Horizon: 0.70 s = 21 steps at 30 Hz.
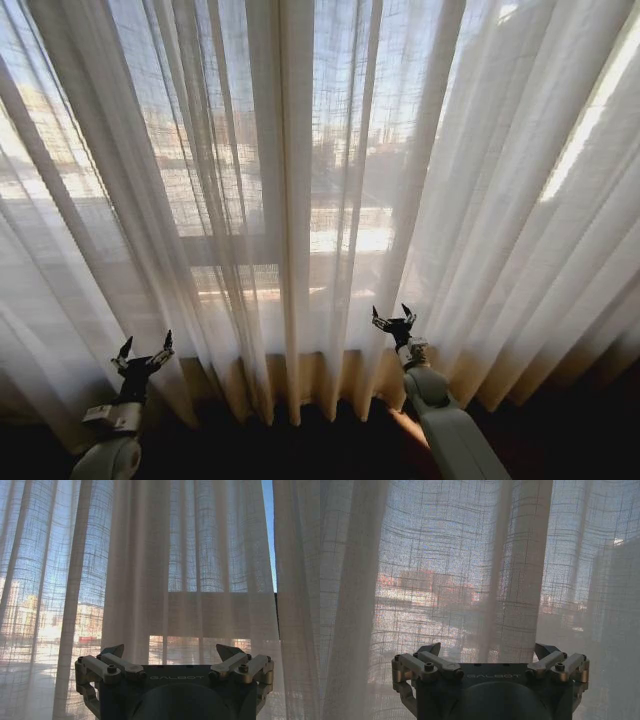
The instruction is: Open the curtains by pulling them apart, changing their state from closed to fully open.
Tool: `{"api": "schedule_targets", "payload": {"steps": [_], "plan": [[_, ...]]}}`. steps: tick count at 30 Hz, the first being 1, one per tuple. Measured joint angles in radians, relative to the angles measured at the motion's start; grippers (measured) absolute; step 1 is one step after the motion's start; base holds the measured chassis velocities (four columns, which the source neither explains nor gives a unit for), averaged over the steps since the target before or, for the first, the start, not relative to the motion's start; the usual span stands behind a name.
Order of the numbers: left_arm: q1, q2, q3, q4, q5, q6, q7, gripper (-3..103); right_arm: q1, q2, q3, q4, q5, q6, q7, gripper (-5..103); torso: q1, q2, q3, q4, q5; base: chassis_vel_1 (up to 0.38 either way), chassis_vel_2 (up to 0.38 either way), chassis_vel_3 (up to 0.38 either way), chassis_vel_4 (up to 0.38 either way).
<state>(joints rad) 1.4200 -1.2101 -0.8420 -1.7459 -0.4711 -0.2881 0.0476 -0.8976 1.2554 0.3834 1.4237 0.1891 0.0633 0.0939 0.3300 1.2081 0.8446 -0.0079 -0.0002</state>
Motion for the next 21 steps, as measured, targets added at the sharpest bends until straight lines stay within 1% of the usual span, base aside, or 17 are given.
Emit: {"api": "schedule_targets", "payload": {"steps": [5, 9, 10, 11, 13, 16, 17, 18, 19, 21], "plan": [[0.000, 0.000, 0.000, 0.000, 0.000, 0.000, 0.000, 100, 0.061, 0.017, -0.014, -0.072, 0.003, 0.028, 0.002, 100, 0.000, 0.000, 0.000, 0.0001, 0.0001, 0.000, 0.000, 0.000, 0.000], [0.000, 0.000, 0.000, 0.000, 0.000, 0.000, 0.000, 100, 0.078, 0.020, -0.020, -0.101, -0.001, 0.042, -0.004, 100, 0.000, 0.000, 0.000, 0.0000, 0.0001, 0.000, 0.000, 0.000, 0.000], [0.000, 0.000, 0.000, 0.000, 0.000, 0.000, 0.000, 100, 0.081, 0.023, -0.022, -0.107, -0.007, 0.046, -0.007, 102, 0.000, 0.000, 0.000, -0.0001, 0.0002, 0.000, 0.000, 0.000, 0.000], [0.000, 0.000, 0.000, 0.000, 0.000, 0.000, 0.000, 100, 0.081, 0.026, -0.023, -0.109, -0.007, 0.049, -0.008, 99, 0.000, 0.000, 0.000, -0.0001, 0.0002, 0.000, 0.000, 0.000, 0.000], [0.000, 0.000, 0.000, 0.000, 0.000, 0.000, 0.000, 100, 0.081, 0.029, -0.023, -0.109, -0.005, 0.050, -0.009, 99, 0.000, 0.000, 0.000, -0.0001, 0.0002, 0.000, 0.000, 0.000, 0.000], [0.000, 0.000, 0.000, 0.000, 0.000, 0.000, 0.000, 100, 0.078, 0.031, -0.025, -0.102, -0.002, 0.052, -0.008, 83, 0.000, 0.000, 0.000, 0.0000, 0.0001, 0.000, 0.000, 0.000, 0.000], [0.000, 0.000, 0.000, 0.000, 0.000, 0.000, 0.000, 100, 0.078, 0.031, -0.025, -0.102, -0.002, 0.052, -0.008, 83, 0.000, 0.000, 0.000, 0.0000, 0.0001, 0.000, 0.000, 0.000, 0.000], [0.000, 0.000, 0.000, 0.000, 0.000, 0.000, 0.000, 100, 0.076, 0.031, -0.025, -0.100, -0.002, 0.053, -0.008, 78, 0.000, 0.000, 0.000, 0.0000, 0.0001, 0.000, 0.000, 0.000, 0.000], [0.000, 0.000, 0.000, 0.000, 0.000, 0.000, 0.000, 100, 0.075, 0.031, -0.025, -0.100, -0.001, 0.054, -0.008, 78, 0.000, 0.000, 0.000, 0.0000, 0.0001, 0.000, 0.000, 0.000, 0.000], [0.000, 0.000, 0.000, 0.000, 0.000, 0.000, 0.000, 100, 0.072, 0.030, -0.023, -0.100, -0.004, 0.055, -0.008, 67, 0.000, 0.000, 0.000, -0.0001, 0.0002, 0.000, 0.000, 0.000, 0.000]]}}
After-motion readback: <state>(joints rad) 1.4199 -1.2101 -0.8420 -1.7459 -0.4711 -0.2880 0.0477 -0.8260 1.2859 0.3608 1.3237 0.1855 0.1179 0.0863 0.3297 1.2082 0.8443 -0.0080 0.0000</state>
